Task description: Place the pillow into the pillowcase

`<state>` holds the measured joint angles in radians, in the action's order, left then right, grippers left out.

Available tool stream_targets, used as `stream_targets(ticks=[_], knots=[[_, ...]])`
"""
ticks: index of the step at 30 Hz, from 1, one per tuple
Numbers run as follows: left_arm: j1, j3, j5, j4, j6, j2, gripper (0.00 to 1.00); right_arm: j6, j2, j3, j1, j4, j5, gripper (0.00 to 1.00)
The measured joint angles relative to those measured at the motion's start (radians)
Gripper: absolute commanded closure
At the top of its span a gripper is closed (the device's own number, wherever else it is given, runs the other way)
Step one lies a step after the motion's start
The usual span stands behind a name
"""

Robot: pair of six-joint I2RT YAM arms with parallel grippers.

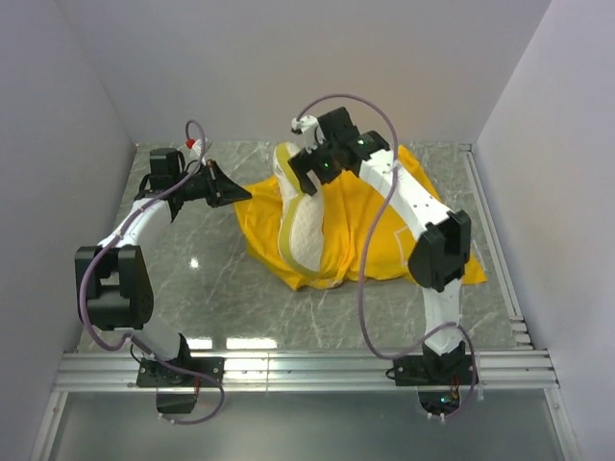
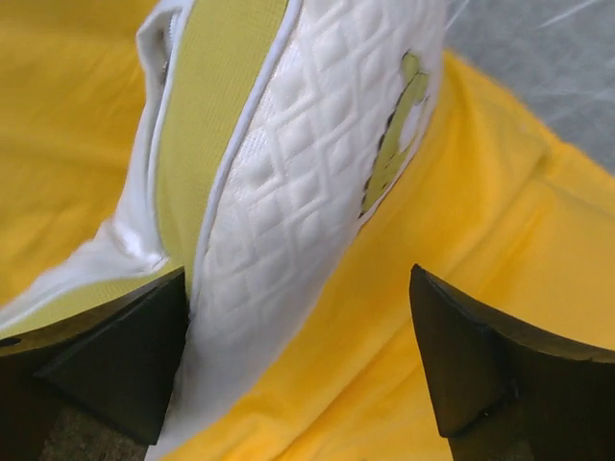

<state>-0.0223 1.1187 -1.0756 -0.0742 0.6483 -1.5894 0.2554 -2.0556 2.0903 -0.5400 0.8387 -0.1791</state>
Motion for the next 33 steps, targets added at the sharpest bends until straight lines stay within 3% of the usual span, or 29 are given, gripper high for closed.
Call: stream_targets(ticks=[3,5,7,10,11,15,18,24,26,27,28,30,33], knots=[[0.000,0.015,0.002,0.009,0.007,-0.037,0.99,0.037,0.179,-0.240,0.009,-0.031,-0.047,0.02],[0.001,0.019,0.006,0.002,0.002,-0.061,0.80,0.096,0.381,-0.507,0.015,-0.116,-0.051,0.02],[0.003,0.038,0.036,-0.046,-0.019,-0.087,0.68,0.150,0.549,-0.705,0.022,-0.175,-0.043,0.01],[-0.008,0.085,0.118,-0.127,-0.087,-0.110,0.42,0.198,0.711,-0.880,0.042,-0.187,-0.041,0.00],[-0.016,0.094,0.148,-0.150,-0.111,-0.110,0.38,0.198,0.725,-0.896,0.051,-0.182,-0.044,0.00],[-0.065,0.144,0.264,-0.269,-0.217,-0.110,0.31,0.161,0.675,-0.850,0.070,-0.150,-0.082,0.01],[-0.089,0.166,0.266,-0.297,-0.262,-0.106,0.24,0.127,0.559,-0.701,0.045,-0.110,-0.126,0.01],[-0.056,0.031,0.166,-0.190,-0.141,-0.018,0.19,0.064,0.385,-0.422,-0.021,-0.066,-0.319,0.00],[-0.026,-0.034,0.151,-0.143,-0.087,0.012,0.18,0.042,0.381,-0.379,-0.023,-0.040,-0.371,0.11],[-0.007,-0.070,0.148,-0.109,-0.061,0.026,0.18,0.029,0.386,-0.373,-0.021,-0.043,-0.369,0.29],[0.017,-0.102,0.150,-0.087,-0.036,0.039,0.19,0.021,0.392,-0.373,-0.021,-0.045,-0.351,0.36],[0.068,-0.143,0.159,-0.054,0.000,0.049,0.21,-0.013,0.402,-0.396,-0.020,-0.060,-0.265,0.44],[0.171,-0.177,0.181,0.036,0.089,0.031,0.21,-0.032,0.389,-0.450,-0.018,-0.057,-0.132,0.43]])
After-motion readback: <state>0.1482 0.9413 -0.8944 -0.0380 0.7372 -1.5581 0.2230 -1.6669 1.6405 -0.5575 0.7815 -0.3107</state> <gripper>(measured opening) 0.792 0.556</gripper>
